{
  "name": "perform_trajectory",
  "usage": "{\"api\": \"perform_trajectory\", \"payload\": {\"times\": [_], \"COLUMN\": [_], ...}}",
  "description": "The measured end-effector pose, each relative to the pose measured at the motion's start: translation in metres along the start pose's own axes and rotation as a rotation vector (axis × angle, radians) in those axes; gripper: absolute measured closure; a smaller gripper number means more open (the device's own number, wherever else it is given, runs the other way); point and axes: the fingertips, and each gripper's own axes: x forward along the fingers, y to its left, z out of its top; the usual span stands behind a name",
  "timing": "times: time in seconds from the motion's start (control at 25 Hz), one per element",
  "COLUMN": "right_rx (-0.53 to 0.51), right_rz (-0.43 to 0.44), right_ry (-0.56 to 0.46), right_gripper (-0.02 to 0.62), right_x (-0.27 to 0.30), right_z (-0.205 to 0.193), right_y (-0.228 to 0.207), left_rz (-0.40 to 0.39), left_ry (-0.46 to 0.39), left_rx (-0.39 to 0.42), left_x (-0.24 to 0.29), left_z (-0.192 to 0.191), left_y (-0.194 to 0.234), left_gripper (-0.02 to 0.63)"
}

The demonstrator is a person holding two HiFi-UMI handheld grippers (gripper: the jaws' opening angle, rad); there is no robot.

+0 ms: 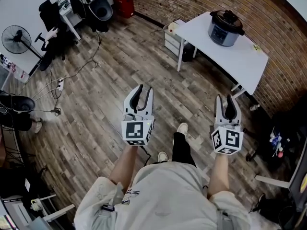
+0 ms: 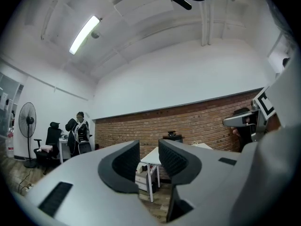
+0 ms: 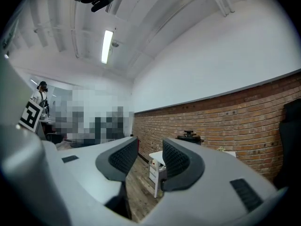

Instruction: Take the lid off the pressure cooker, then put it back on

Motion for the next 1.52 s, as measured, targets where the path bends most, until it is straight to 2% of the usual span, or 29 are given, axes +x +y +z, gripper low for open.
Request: {"api": "perform_trajectory", "payload": {"times": [0.36, 1.08, 1.52], "right_rx": [0.020, 0.073, 0.105], "right_rz": [-0.031, -0.059, -0.105], "right_ry": [0.011, 0.079, 0.076], "right_gripper": [0.397, 0.394, 0.393], "right_x": [0.062, 0.216, 0.275], "right_z": [-0.014, -0.035, -0.051], "right_y": [-0.036, -0.150, -0.230], "left_rz": [-0.062, -0.131, -0.168], "left_ry": [0.057, 0.118, 0.106], "left_rx": [0.024, 0.024, 0.025], "left_x": [0.074, 0.279, 0.385], "left_z": [-0.018, -0.029, -0.033], "left_y": [-0.008, -0.042, -0.081], "left_gripper": [0.454, 0.454, 0.454]}}
